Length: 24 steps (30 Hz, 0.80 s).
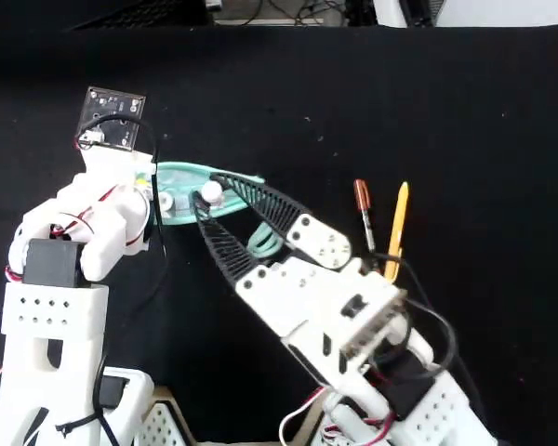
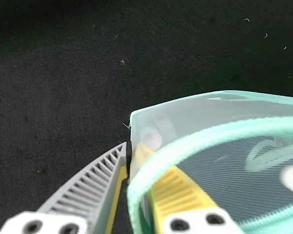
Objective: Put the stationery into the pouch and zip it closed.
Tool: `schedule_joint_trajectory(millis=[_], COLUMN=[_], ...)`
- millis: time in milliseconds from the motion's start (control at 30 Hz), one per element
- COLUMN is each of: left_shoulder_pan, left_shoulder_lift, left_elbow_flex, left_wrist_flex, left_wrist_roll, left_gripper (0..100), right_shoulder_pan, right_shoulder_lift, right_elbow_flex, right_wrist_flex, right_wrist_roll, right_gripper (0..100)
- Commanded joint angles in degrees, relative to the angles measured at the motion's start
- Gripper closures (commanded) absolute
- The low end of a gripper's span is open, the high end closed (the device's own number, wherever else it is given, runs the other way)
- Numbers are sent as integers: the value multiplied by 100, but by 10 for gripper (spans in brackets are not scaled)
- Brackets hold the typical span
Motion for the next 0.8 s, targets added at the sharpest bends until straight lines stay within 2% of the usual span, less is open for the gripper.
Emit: schedule_joint_trajectory(millis=[0, 133, 267, 333, 500, 533, 767], left_shoulder_pan=[-136, -136, -136, -136, -136, -136, -136], left_shoulder_lift=[132, 132, 132, 132, 132, 132, 132], left_elbow_flex=[365, 365, 365, 365, 365, 365, 365], left_wrist_flex=[-114, -114, -114, -114, -114, -114, -114], left_wrist_roll=[-62, -62, -62, -62, -62, -62, -62], left_gripper=[970, 970, 970, 970, 970, 970, 970], right_shoulder_pan=[273, 571, 527, 431, 431, 431, 554], right_shoulder_lift=[479, 769, 963, 1051, 1341, 1393, 1218], right_elbow_flex=[207, 356, 242, -92, -1543, -1859, -4040], right_wrist_flex=[-149, -105, 62, 607, 2629, 2971, 4378], right_wrist_roll=[9, 9, 9, 9, -35, -35, 9], right_gripper=[985, 985, 983, 966, 761, 744, 800])
